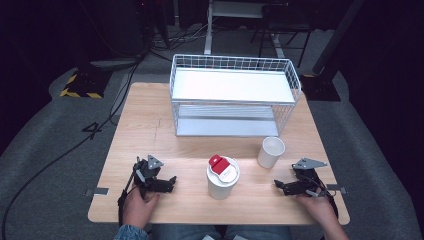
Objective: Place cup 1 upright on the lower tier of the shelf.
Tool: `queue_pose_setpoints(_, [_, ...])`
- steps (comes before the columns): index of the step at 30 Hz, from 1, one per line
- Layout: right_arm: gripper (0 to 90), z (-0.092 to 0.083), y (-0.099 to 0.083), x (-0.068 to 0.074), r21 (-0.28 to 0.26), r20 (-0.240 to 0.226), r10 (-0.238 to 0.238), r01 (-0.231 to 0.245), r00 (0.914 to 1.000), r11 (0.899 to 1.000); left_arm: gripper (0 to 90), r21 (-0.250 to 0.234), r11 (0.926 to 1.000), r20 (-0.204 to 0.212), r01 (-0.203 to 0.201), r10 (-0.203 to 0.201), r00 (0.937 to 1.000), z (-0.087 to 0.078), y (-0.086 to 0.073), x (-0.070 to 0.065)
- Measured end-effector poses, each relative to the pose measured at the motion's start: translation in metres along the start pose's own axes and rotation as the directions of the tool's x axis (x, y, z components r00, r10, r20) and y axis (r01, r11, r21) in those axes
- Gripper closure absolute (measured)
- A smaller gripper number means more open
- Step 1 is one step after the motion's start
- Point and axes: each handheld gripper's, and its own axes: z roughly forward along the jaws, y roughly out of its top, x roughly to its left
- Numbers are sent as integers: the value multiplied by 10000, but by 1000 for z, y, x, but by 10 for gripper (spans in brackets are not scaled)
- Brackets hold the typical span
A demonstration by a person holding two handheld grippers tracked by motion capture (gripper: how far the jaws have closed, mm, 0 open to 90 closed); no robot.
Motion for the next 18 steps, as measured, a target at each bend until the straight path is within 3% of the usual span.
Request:
queue_pose_setpoints(13, [24, 0, 1, -5, 19, 96, 71, -71, 9999, 10000, 4, -1, 10000, -5, 2, -2, 10000, 0, 0, 0])
queue_pose_setpoints(18, [28, -8, 6, -7, -512, 191, 172, -162, 9997, 9986, 4, -2, 10000, -7, -1, 1, 10000, 0, 0, 0])
